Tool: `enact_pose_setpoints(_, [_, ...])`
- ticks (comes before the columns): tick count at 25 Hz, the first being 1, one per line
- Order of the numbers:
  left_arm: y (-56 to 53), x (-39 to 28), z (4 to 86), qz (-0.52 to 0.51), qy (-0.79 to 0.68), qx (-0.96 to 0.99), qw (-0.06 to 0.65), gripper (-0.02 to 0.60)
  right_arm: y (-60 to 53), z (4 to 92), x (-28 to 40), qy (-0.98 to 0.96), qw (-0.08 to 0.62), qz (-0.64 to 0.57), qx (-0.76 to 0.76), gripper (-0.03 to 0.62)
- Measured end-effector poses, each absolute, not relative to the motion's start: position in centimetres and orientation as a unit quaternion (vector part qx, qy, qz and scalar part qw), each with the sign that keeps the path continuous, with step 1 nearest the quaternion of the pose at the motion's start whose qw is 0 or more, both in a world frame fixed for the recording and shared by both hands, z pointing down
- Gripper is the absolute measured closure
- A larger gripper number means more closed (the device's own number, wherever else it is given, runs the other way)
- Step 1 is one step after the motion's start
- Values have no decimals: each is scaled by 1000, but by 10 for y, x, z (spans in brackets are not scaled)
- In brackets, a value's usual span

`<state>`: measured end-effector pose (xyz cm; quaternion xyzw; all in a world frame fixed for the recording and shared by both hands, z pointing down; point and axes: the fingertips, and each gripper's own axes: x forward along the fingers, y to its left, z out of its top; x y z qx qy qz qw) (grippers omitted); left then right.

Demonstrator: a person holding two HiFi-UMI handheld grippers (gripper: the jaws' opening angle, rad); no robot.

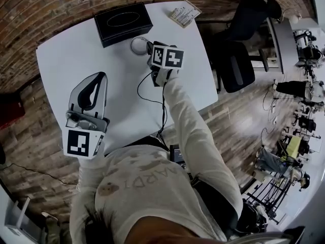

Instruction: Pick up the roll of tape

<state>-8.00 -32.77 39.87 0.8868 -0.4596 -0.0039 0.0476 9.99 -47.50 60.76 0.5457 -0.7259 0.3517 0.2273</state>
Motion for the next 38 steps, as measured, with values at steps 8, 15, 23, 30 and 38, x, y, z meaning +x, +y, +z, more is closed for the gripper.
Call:
enact_pose_setpoints(8, [-340,-91,410,-5,-468,882,56,575,-491,643,96,-707,275,354,547,474])
enact_pose_setpoints(15, [-345,-100,417,-1,-474,878,61,575,-495,660,94,-690,310,343,557,490])
enact_pose_setpoints(23, [-343,-100,415,2,-478,876,62,575,-492,655,94,-691,337,310,559,535])
enact_pose_setpoints(30, [-340,-100,413,4,-479,876,59,575,-480,641,98,-701,306,296,573,536])
enact_pose_setpoints(38, [-327,-86,404,1,-471,880,54,575,-451,610,107,-720,251,293,577,536])
